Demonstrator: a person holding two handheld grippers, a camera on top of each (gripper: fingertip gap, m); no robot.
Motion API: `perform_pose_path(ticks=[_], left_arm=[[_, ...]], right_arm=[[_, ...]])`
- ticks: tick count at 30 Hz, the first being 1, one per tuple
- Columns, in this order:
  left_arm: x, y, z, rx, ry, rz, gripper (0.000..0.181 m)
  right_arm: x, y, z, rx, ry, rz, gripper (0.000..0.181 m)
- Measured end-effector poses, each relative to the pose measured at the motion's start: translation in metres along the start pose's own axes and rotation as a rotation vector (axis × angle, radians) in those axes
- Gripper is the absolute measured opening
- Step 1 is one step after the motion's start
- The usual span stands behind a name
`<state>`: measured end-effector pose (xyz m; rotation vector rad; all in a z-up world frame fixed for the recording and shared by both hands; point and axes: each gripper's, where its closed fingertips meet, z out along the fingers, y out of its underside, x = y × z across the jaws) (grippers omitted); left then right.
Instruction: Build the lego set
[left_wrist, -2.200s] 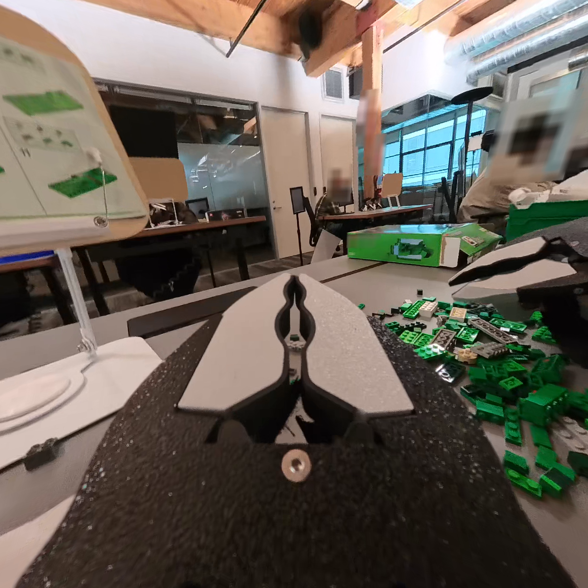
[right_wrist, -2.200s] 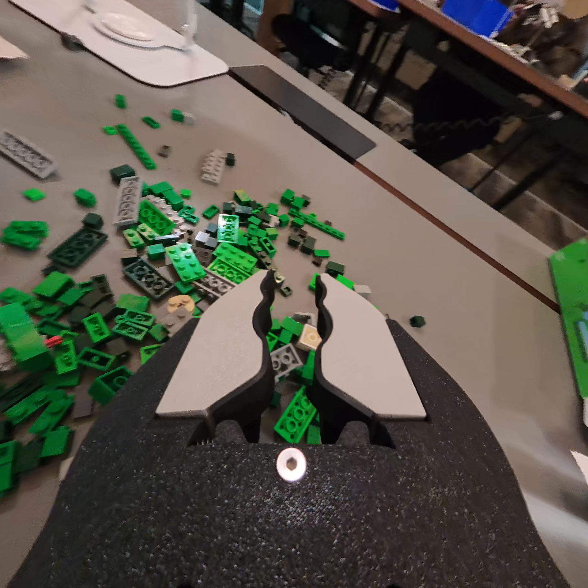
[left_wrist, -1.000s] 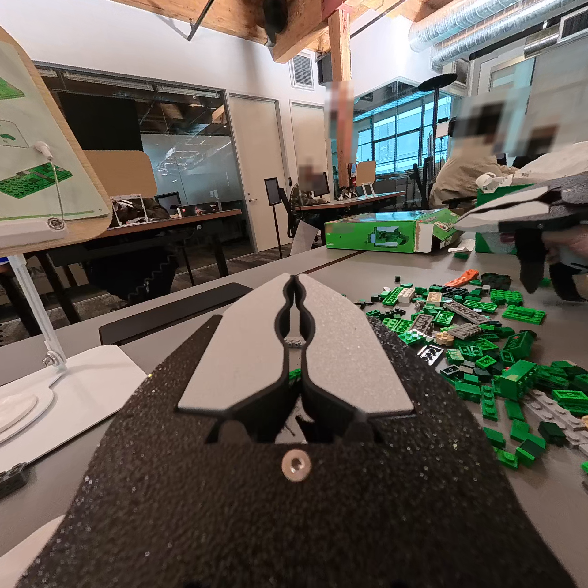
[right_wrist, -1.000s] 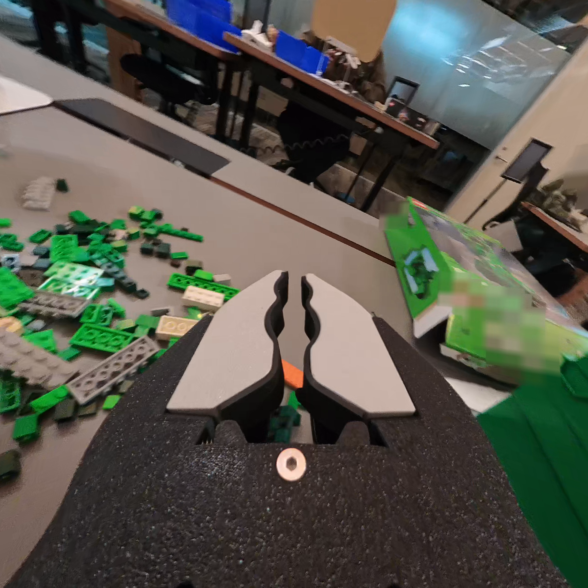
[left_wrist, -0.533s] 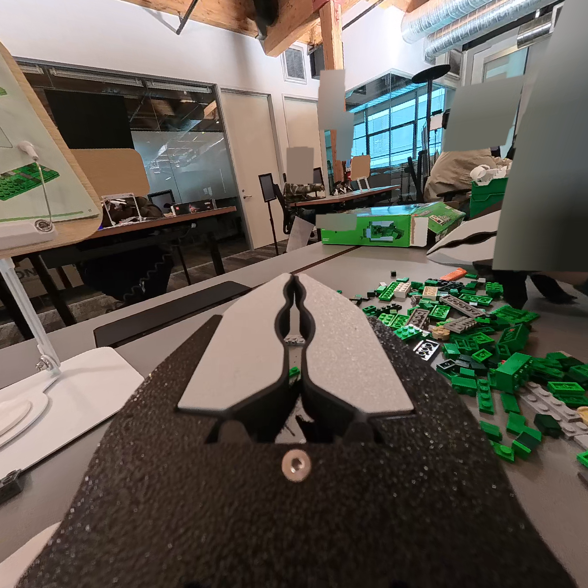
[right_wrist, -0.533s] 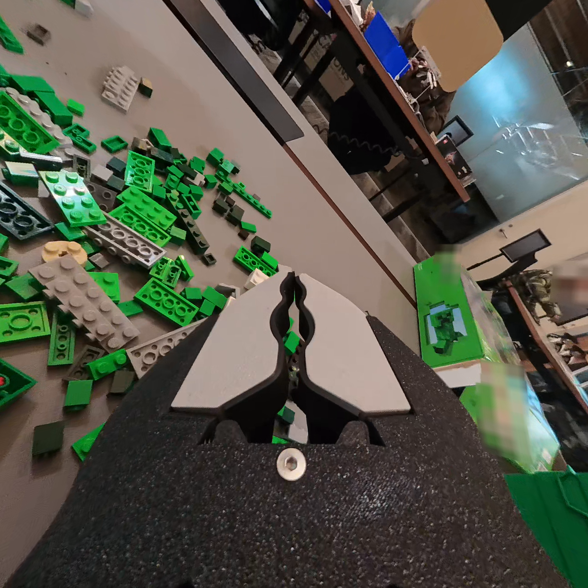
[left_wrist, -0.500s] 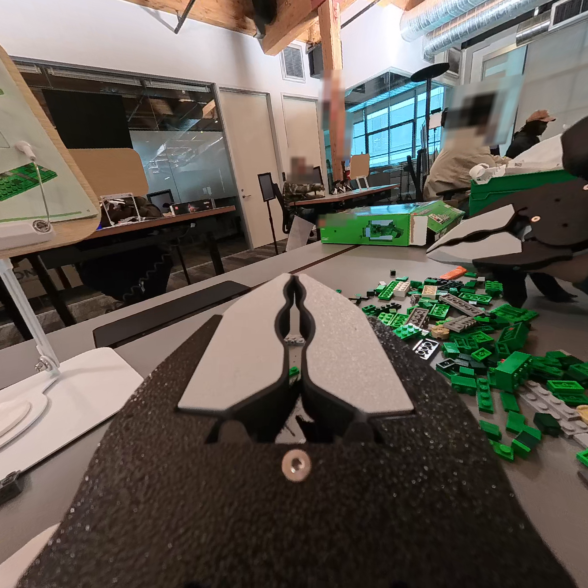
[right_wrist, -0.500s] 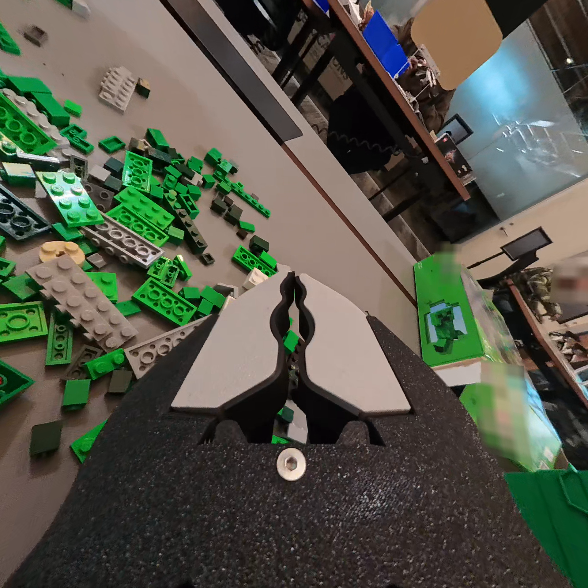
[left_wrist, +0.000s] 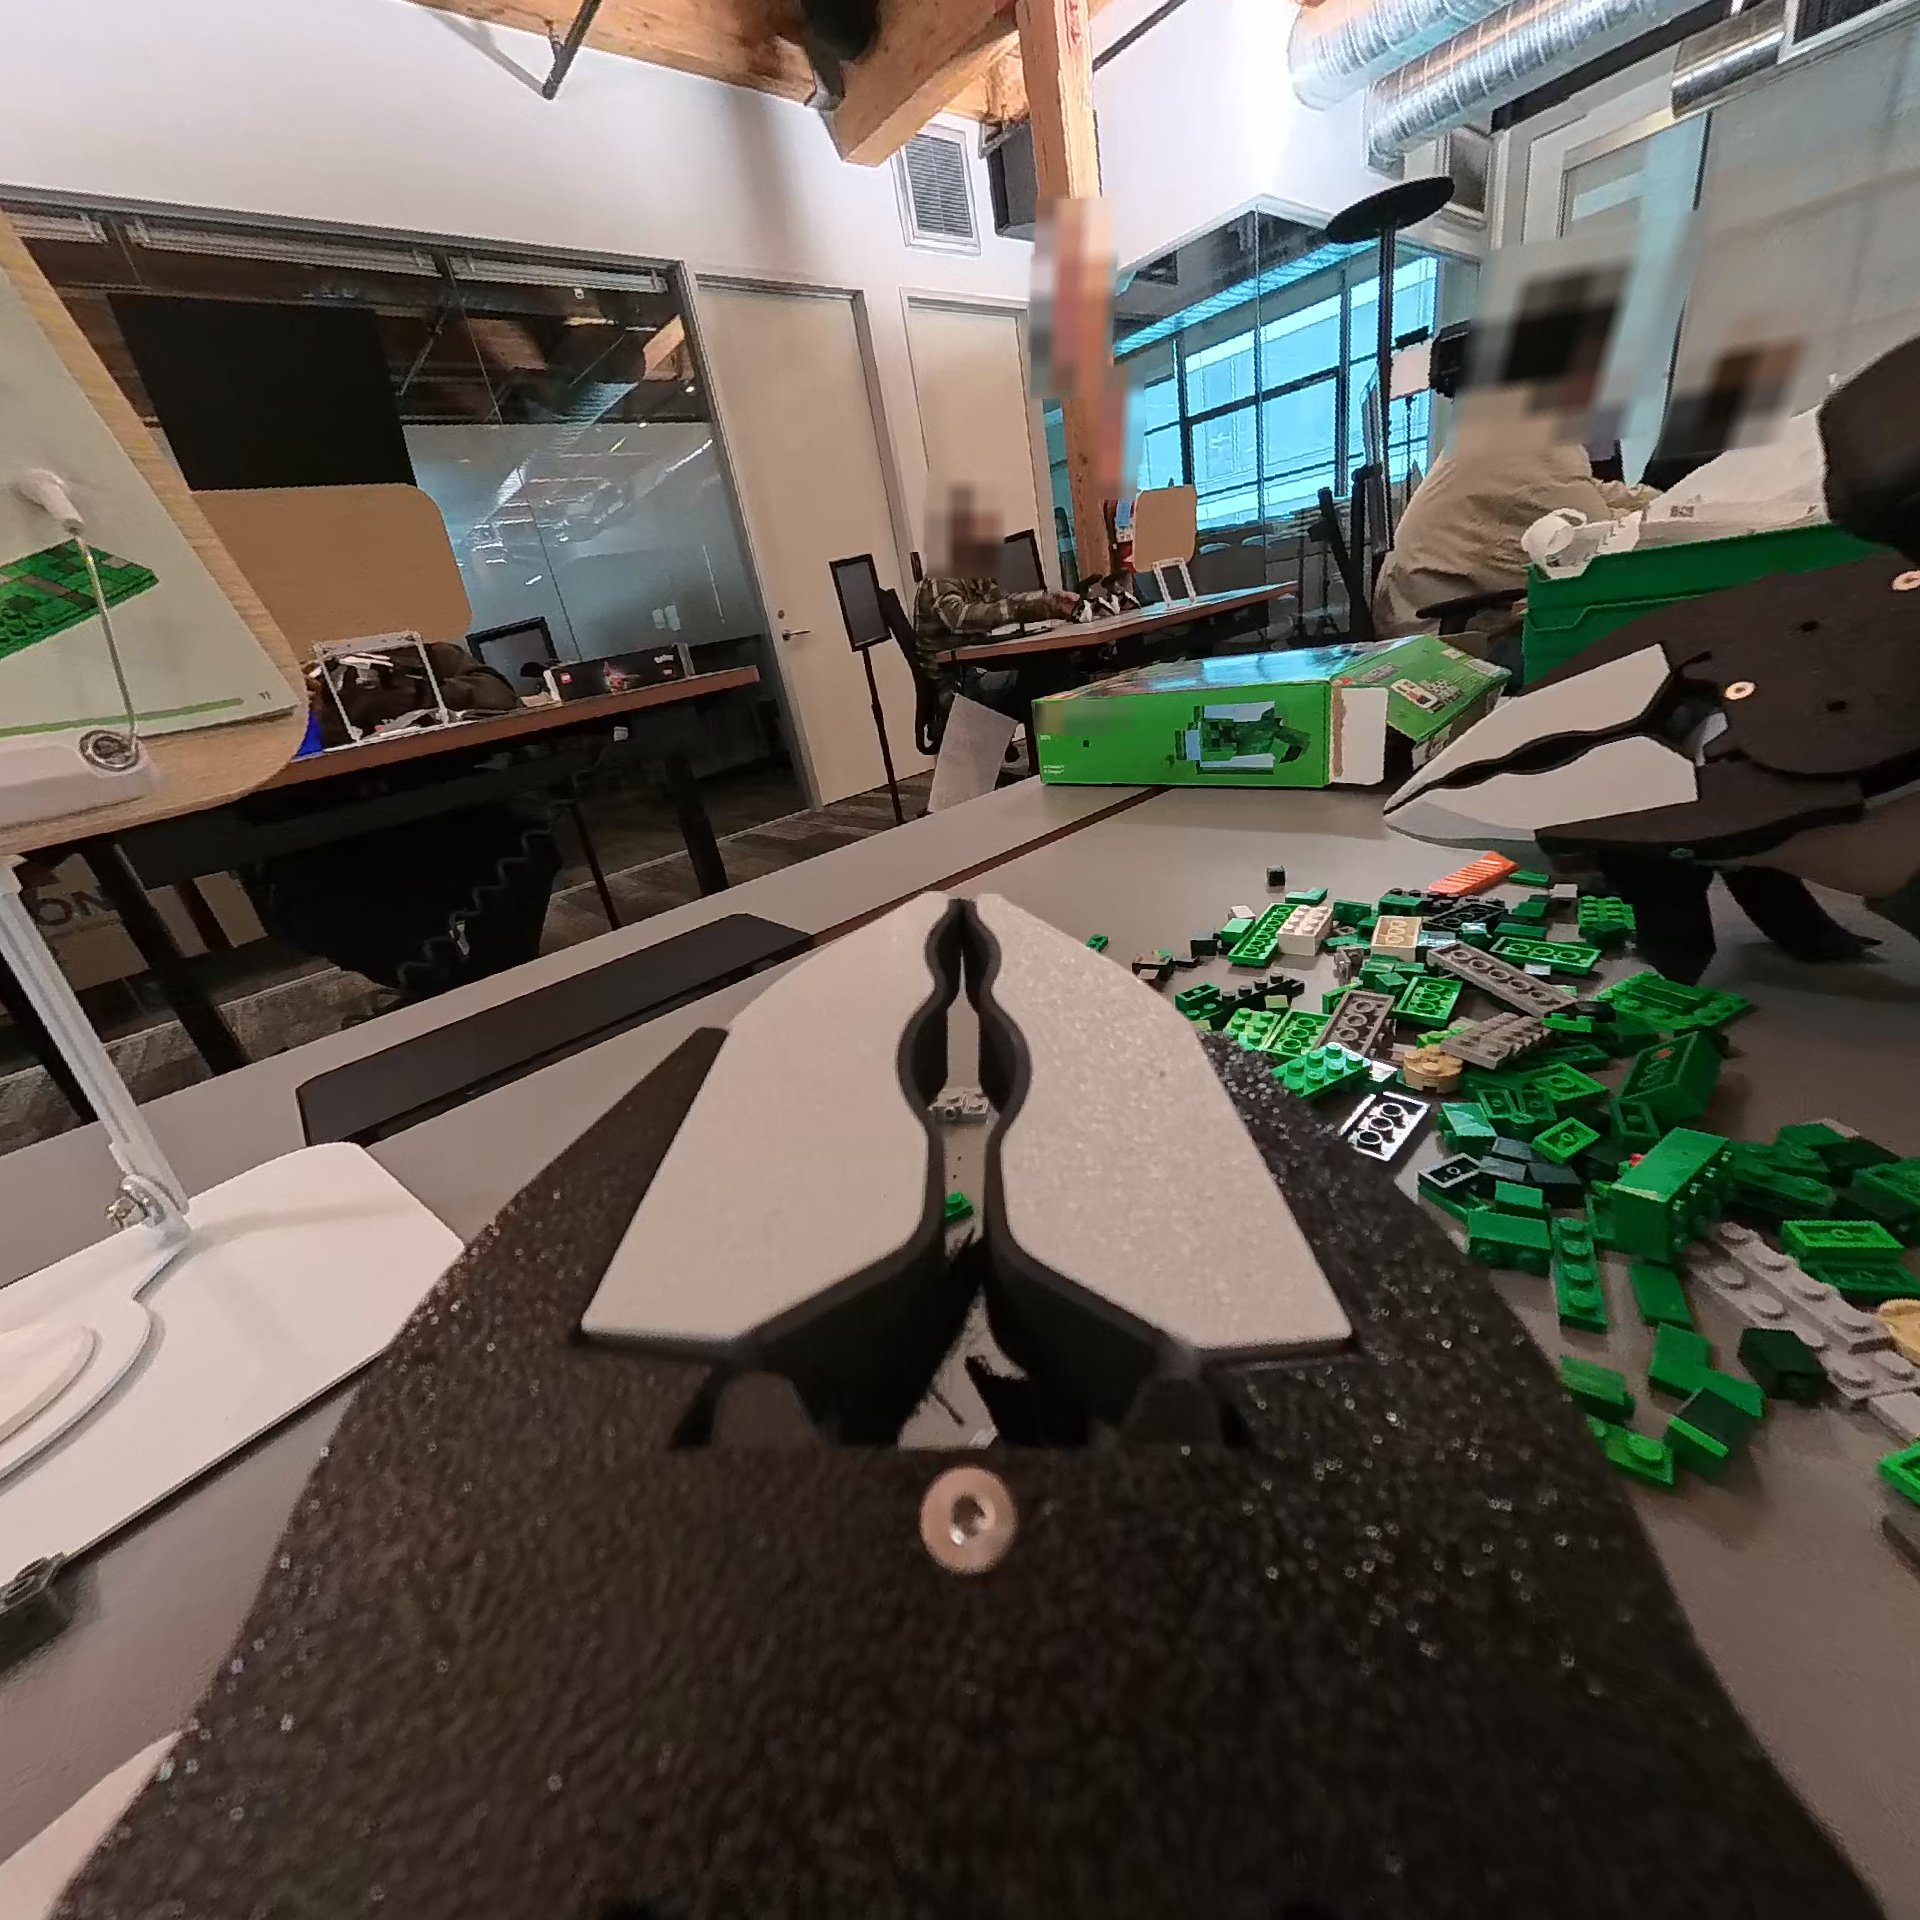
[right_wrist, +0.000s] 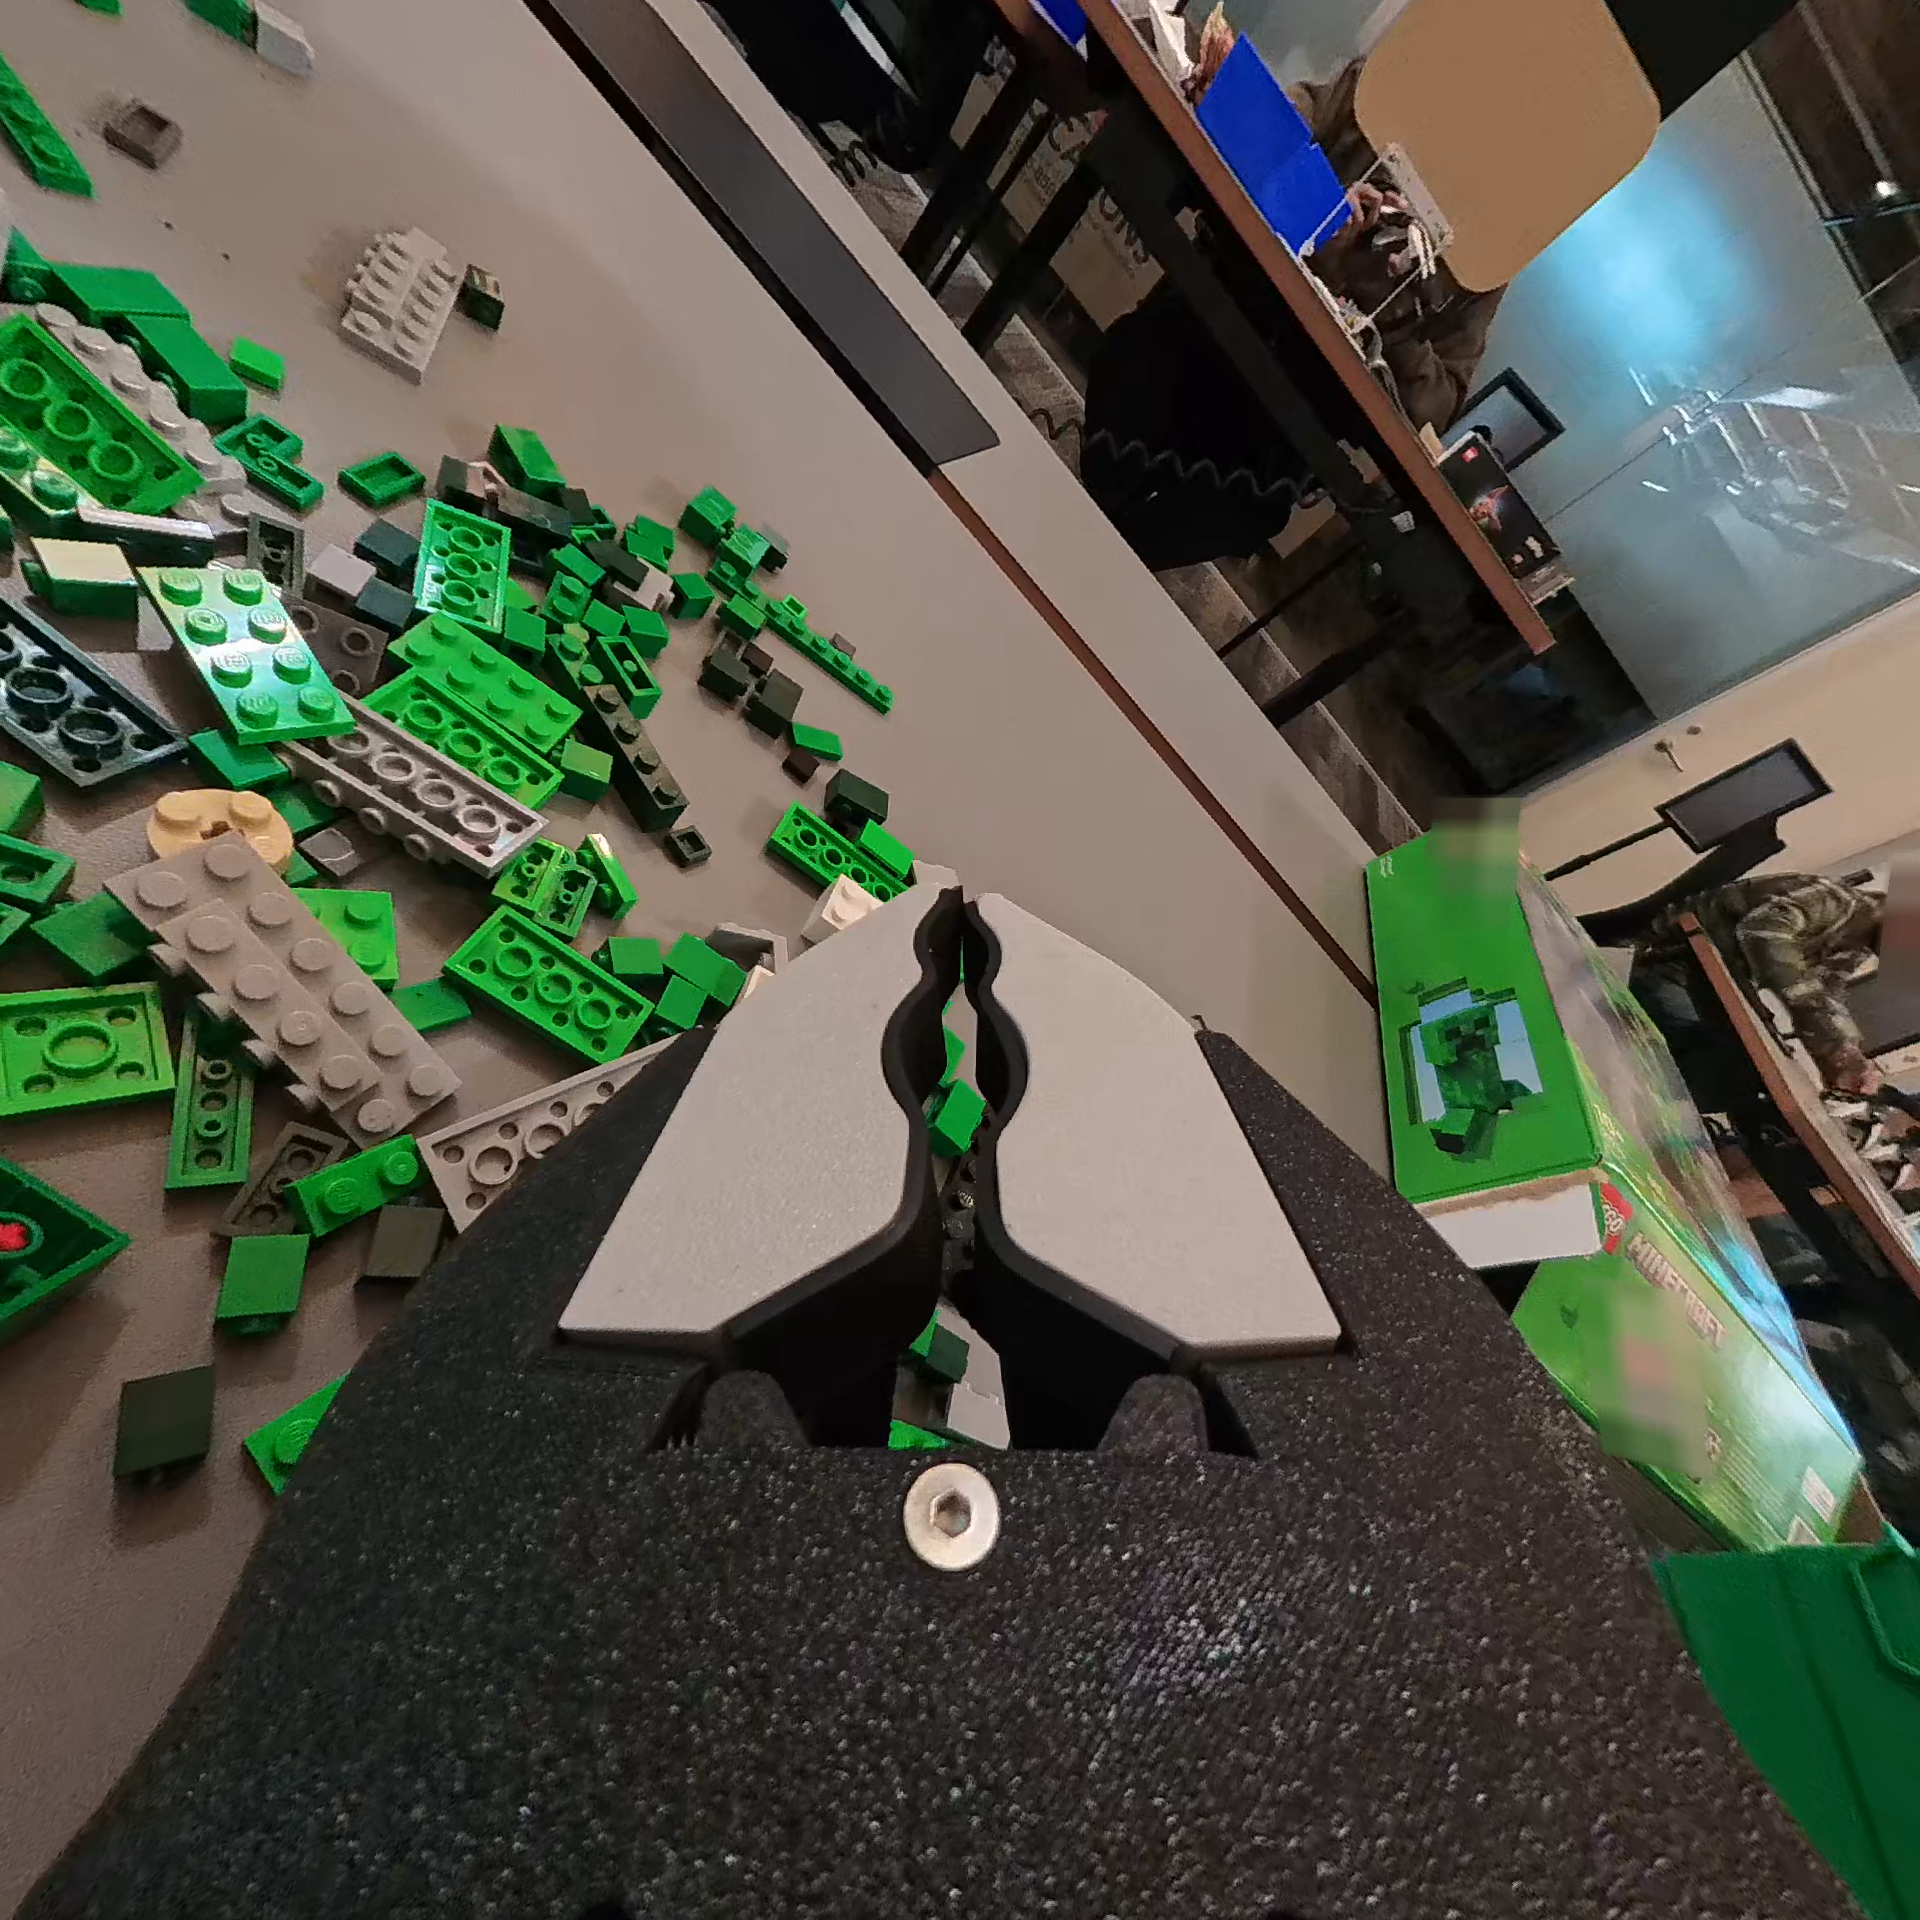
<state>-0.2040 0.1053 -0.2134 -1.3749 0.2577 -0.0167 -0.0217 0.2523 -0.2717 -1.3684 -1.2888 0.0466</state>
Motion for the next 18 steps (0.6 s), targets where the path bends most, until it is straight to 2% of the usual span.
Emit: perform_pose_path(ticks=[6,10,18], left_arm=[[0.0,0.0,0.0,0.0,-0.001,0.0,0.0],[0.0,0.0,0.0,-0.001,0.001,0.002,0.0],[0.001,0.0,0.0,-0.003,0.003,0.003,0.0]], right_arm=[[0.002,0.001,0.0,-0.007,0.003,0.007,0.0],[0.008,0.002,-0.003,0.004,-0.009,0.106,0.0],[0.053,0.025,-0.019,-0.021,0.058,0.34,0.0]])
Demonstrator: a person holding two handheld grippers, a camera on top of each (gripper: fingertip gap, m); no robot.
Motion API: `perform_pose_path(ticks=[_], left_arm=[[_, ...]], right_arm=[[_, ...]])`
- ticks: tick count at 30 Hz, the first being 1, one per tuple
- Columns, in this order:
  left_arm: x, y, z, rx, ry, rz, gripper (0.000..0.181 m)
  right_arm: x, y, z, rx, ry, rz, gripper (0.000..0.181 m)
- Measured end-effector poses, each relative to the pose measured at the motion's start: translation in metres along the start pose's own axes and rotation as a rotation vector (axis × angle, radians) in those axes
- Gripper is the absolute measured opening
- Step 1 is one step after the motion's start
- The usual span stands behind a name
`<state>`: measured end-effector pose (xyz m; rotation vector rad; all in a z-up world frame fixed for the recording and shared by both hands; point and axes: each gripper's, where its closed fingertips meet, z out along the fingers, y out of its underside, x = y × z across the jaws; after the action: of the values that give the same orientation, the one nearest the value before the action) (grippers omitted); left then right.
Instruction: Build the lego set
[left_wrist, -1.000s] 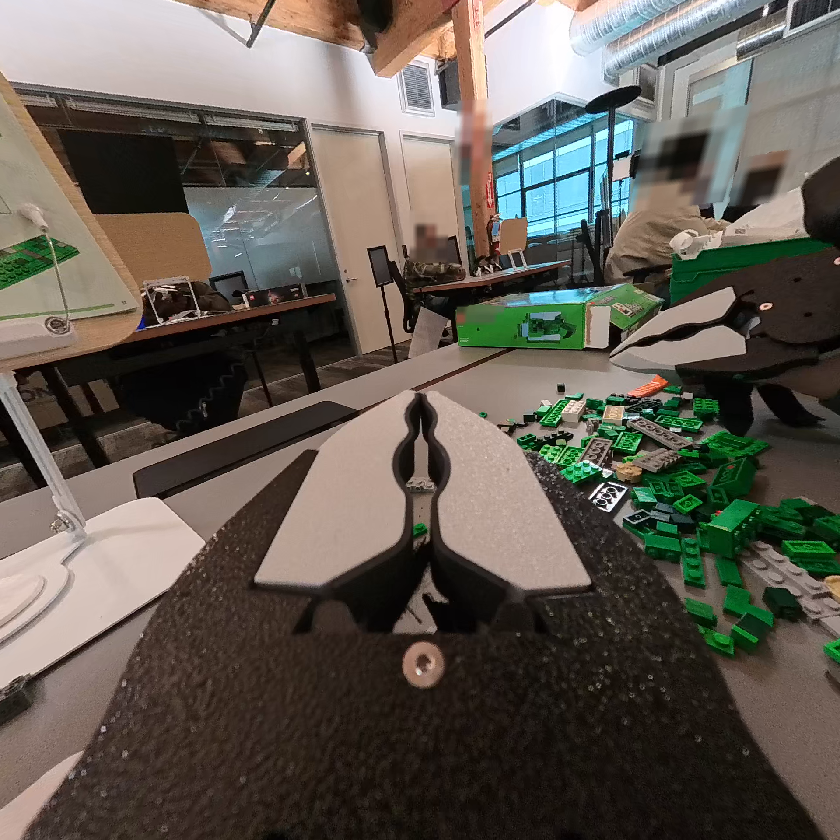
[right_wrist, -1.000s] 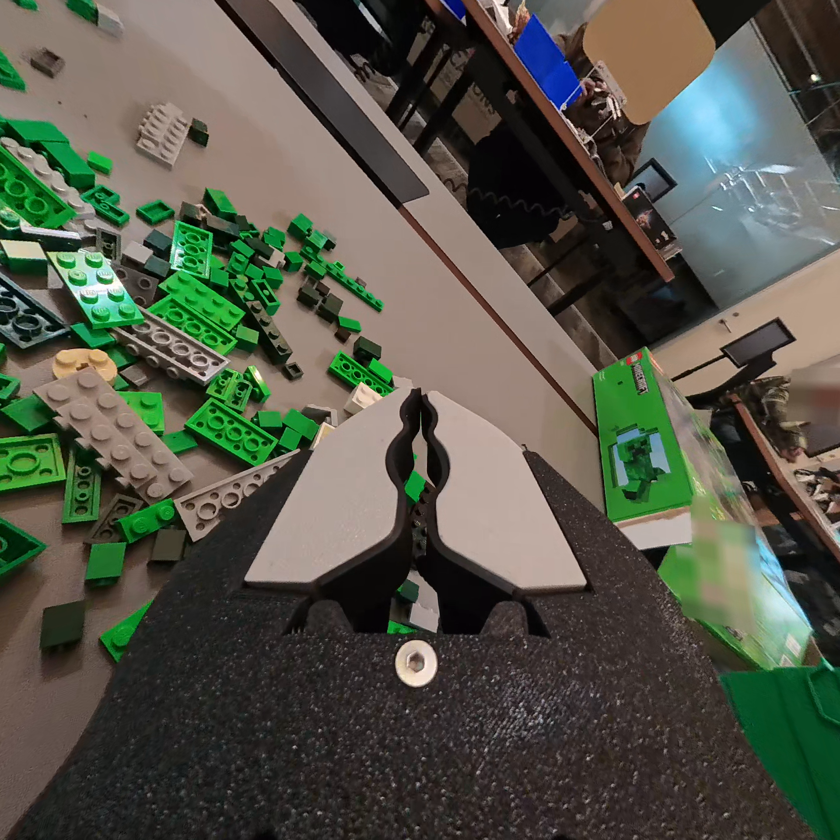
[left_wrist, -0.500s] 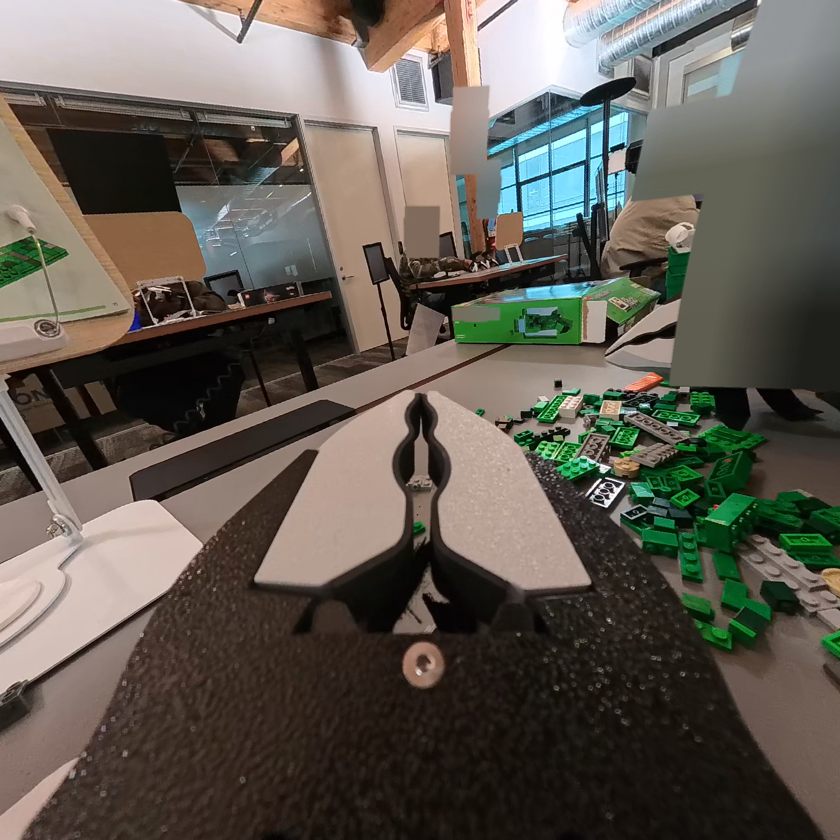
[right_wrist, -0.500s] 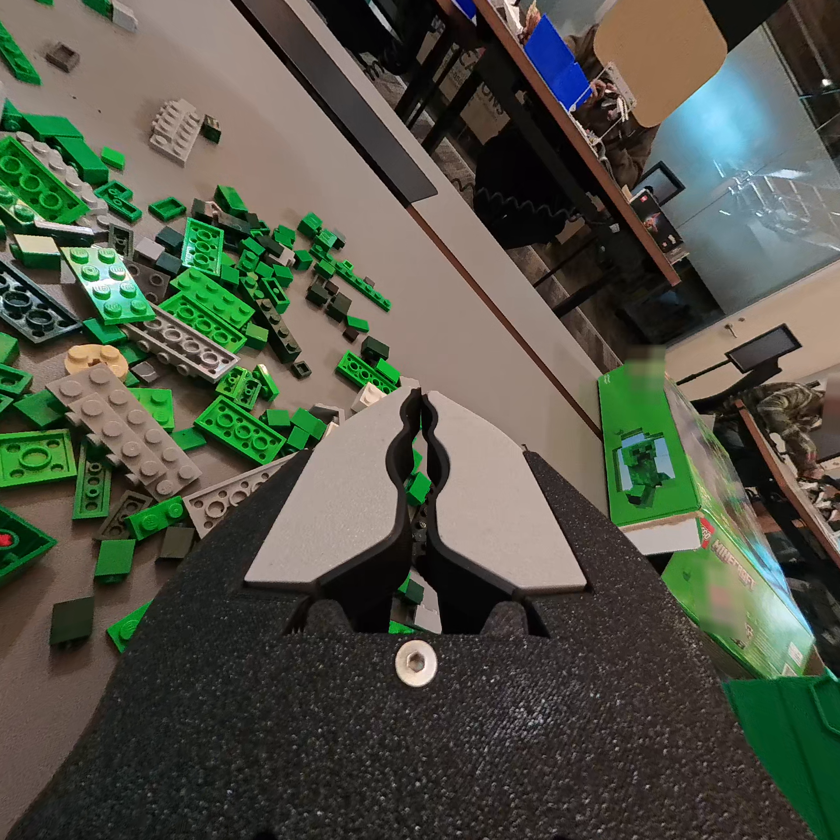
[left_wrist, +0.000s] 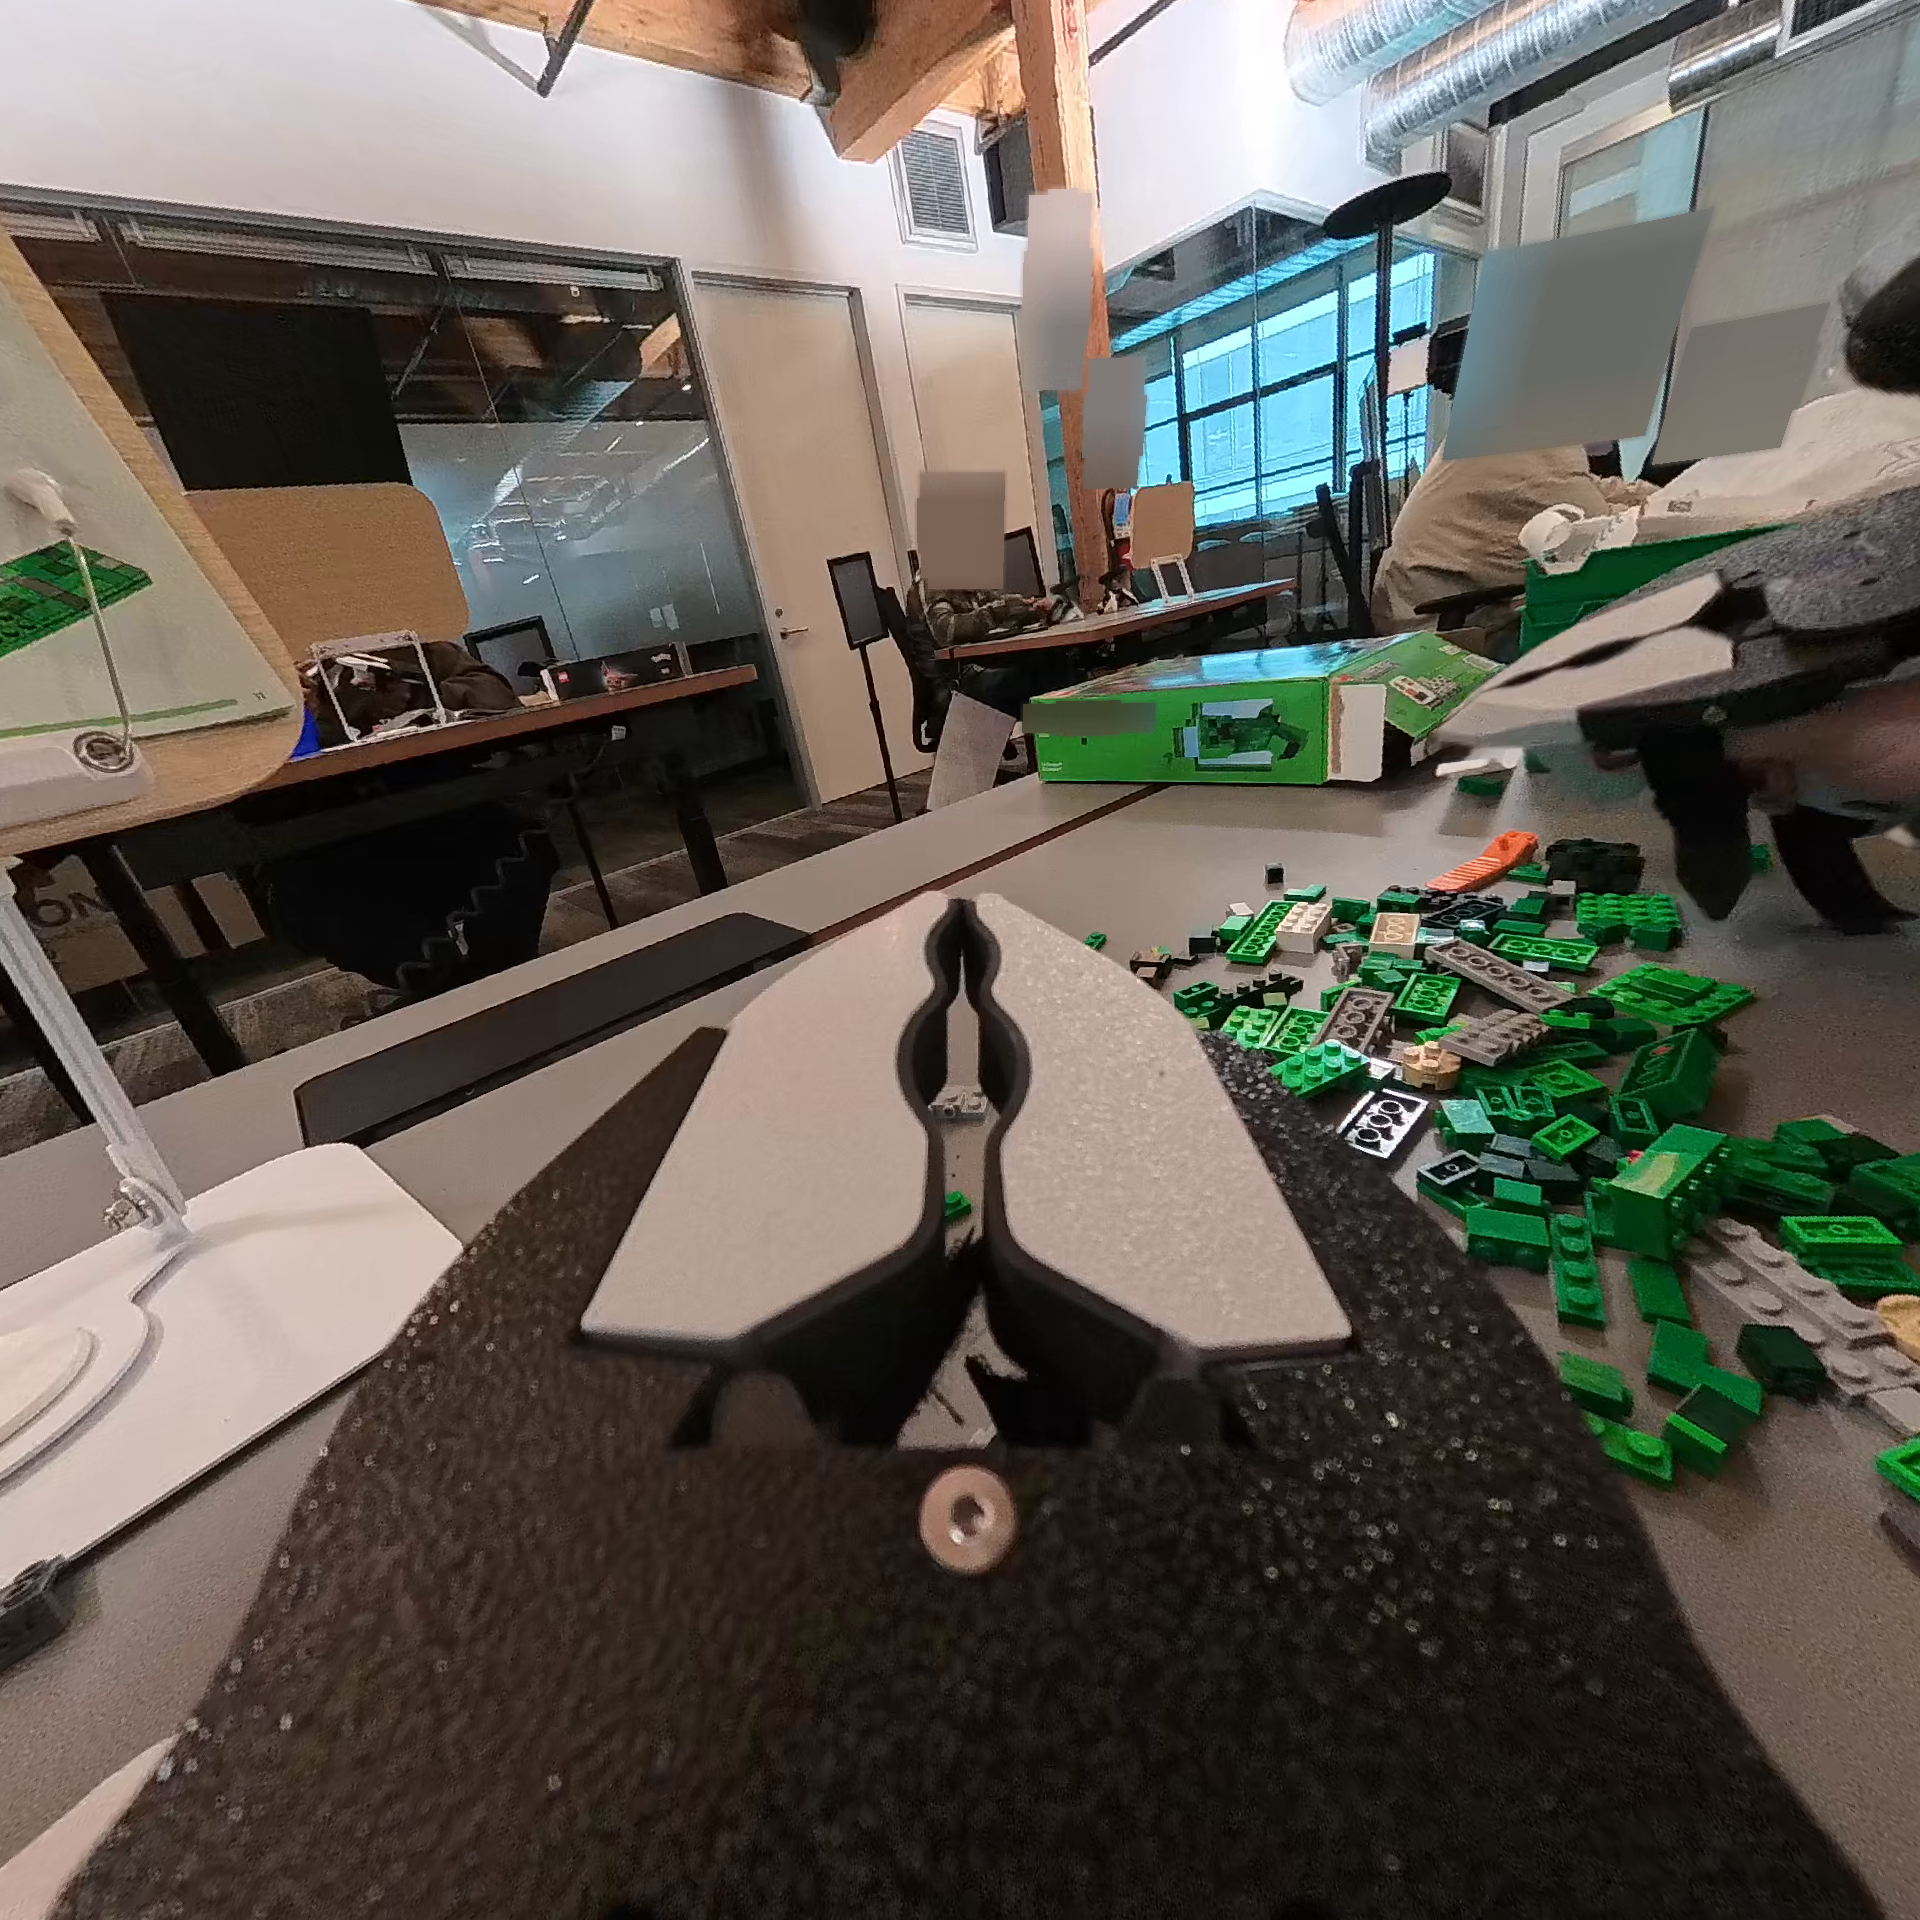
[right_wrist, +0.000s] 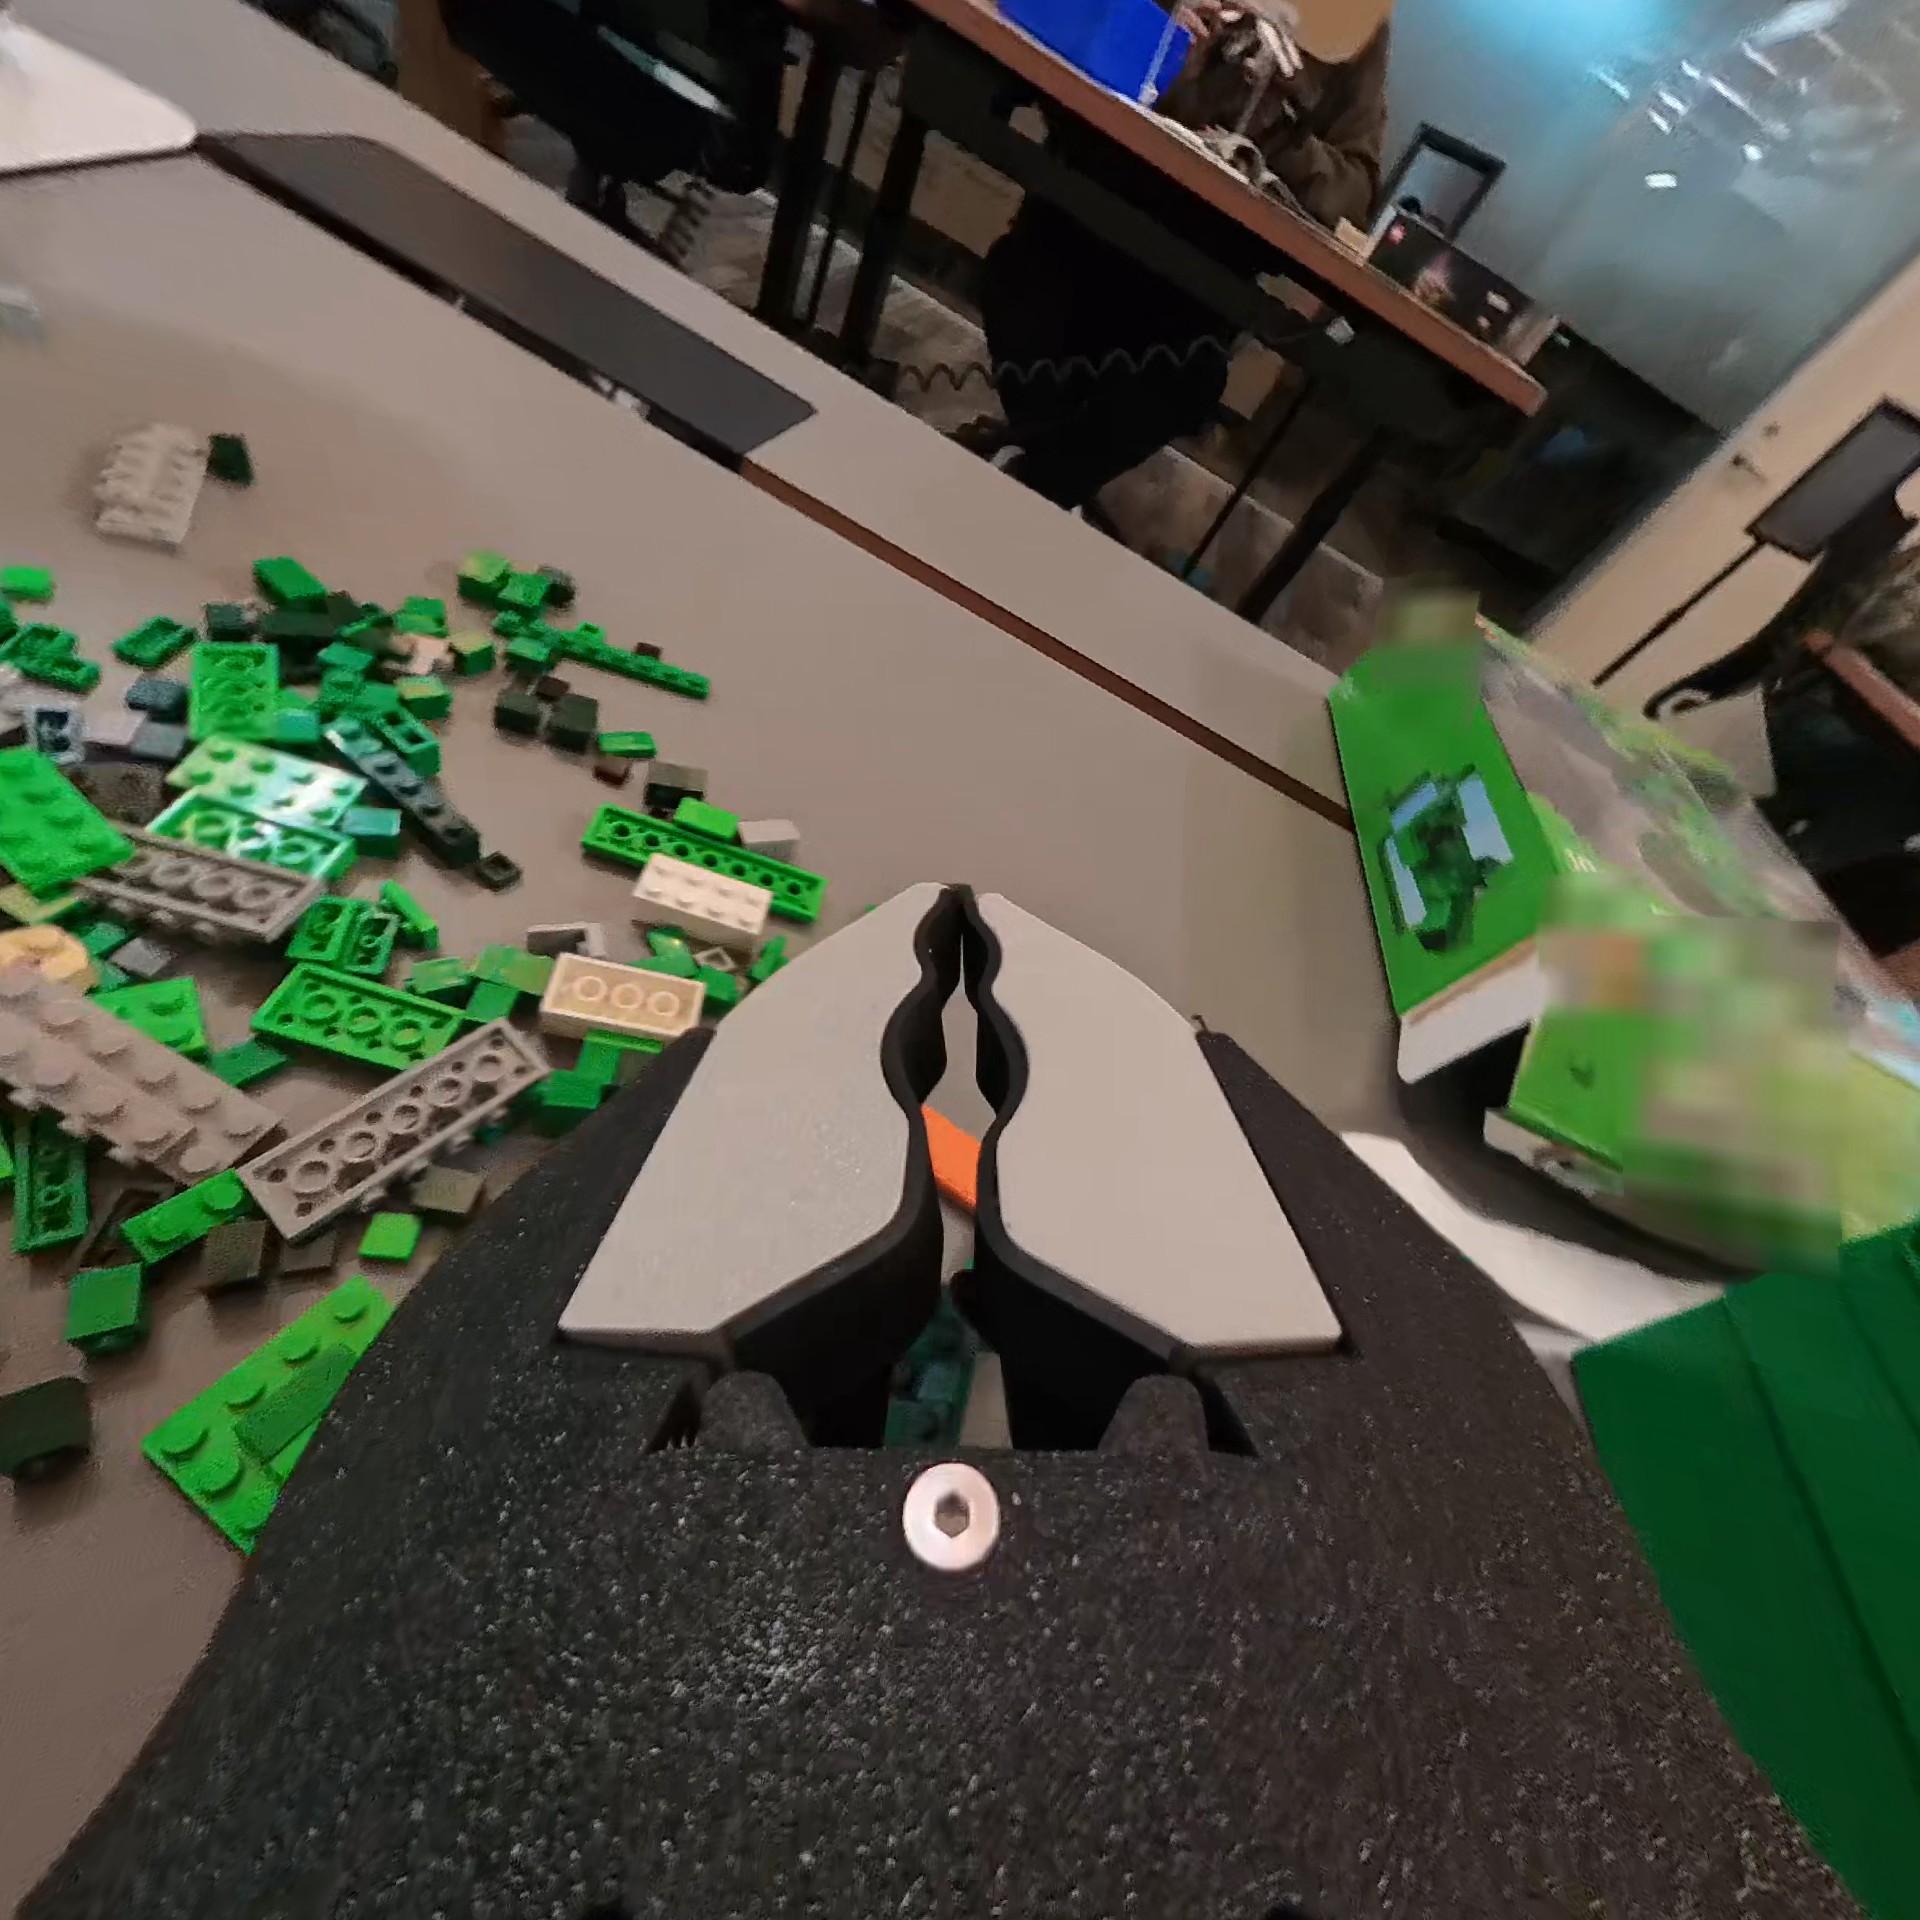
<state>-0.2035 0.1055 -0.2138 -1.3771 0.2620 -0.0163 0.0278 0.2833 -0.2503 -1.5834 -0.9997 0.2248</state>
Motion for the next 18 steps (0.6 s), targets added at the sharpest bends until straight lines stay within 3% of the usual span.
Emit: perform_pose_path(ticks=[5,10,18], left_arm=[[0.0,0.0,0.0,-0.001,0.002,0.002,0.0],[0.001,0.0,0.0,-0.003,0.003,0.004,0.0],[0.001,0.001,0.0,-0.005,0.006,0.009,0.0]], right_arm=[[0.028,0.027,-0.009,-0.126,-0.022,0.158,0.01],[0.033,0.064,-0.013,-0.291,-0.125,0.301,0.021],[0.018,0.072,-0.03,-0.367,-0.293,0.417,0.016]])
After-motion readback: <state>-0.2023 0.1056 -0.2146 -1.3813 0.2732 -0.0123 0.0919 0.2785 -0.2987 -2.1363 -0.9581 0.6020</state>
